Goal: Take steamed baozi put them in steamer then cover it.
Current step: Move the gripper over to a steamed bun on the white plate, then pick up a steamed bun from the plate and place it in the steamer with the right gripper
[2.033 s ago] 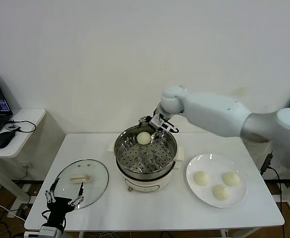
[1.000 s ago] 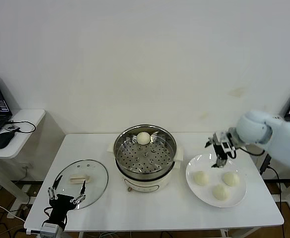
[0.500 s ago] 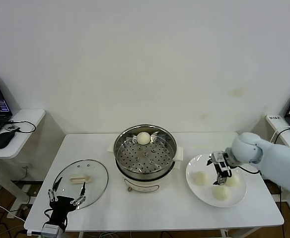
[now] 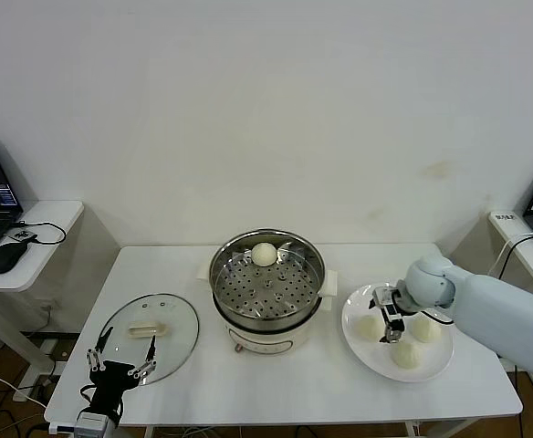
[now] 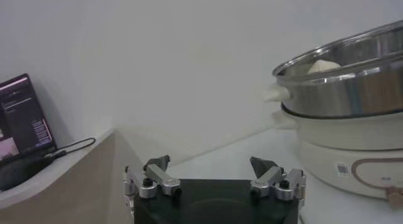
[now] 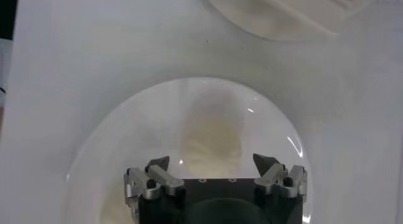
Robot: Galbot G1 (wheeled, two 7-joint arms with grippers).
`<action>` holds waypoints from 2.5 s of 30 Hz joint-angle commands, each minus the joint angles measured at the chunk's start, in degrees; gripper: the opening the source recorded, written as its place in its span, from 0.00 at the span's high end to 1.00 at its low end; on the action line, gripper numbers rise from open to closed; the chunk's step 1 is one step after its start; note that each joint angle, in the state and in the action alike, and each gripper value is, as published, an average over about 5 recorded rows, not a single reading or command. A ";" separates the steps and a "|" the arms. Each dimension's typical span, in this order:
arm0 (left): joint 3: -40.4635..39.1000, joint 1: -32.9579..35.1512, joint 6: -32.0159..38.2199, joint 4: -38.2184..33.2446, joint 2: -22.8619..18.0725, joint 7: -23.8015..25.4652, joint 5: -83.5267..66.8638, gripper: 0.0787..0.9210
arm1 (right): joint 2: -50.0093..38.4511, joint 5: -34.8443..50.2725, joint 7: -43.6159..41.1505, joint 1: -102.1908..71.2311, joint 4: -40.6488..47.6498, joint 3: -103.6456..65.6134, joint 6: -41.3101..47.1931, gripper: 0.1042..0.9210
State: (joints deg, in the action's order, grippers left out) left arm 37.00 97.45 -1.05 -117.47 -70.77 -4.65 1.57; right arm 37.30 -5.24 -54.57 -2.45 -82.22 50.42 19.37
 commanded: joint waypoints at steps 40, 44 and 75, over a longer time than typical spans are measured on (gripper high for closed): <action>-0.22 -0.23 -0.08 -1.16 0.59 0.06 -0.33 0.12 | -4.48 15.34 -6.23 32.92 -5.22 14.37 0.48 0.49; -0.26 -0.32 -0.04 -1.28 1.07 0.09 -0.55 0.12 | -1.18 21.15 -5.45 42.22 -5.69 18.39 2.15 0.49; 1.41 -1.45 0.07 -0.31 1.73 0.38 -2.12 0.12 | 38.97 33.99 6.90 27.35 15.66 18.41 12.73 0.48</action>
State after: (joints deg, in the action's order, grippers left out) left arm 38.32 95.99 -1.01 -117.96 -69.08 -4.28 -0.52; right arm 67.96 27.19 -49.75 29.37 -73.34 68.66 30.62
